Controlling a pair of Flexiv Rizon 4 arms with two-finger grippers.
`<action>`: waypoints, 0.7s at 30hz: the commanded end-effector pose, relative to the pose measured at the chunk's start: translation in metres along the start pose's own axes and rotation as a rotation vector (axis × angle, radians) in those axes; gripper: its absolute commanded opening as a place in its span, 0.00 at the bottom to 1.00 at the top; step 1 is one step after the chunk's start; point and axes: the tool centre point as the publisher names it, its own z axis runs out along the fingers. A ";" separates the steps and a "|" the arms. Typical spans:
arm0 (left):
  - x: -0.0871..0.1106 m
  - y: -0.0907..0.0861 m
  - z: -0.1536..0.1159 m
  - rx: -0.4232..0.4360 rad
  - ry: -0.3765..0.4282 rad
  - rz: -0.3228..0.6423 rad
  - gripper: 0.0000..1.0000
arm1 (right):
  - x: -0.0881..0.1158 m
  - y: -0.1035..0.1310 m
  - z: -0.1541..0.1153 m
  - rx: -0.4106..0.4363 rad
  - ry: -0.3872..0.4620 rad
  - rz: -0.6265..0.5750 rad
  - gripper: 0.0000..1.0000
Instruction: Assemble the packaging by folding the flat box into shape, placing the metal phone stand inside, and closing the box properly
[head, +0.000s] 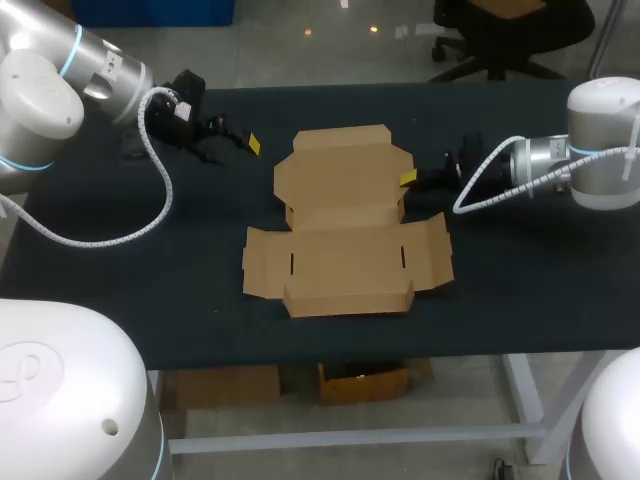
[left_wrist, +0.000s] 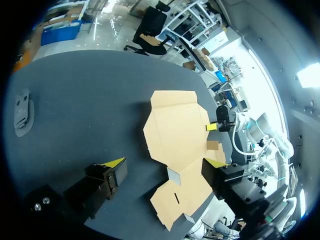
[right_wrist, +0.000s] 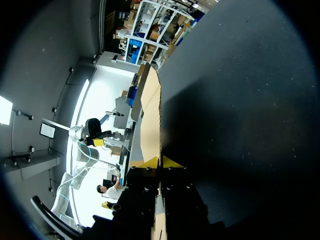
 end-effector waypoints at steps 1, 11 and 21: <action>0.000 -0.001 0.000 -0.003 -0.001 0.000 1.00 | -0.001 0.000 0.000 0.002 0.005 -0.001 0.00; -0.010 -0.013 0.015 0.062 -0.015 0.062 1.00 | 0.006 0.005 0.004 -0.028 0.088 -0.058 0.00; -0.021 -0.023 0.024 0.189 -0.029 0.160 1.00 | 0.029 0.013 -0.001 -0.067 0.143 -0.154 0.00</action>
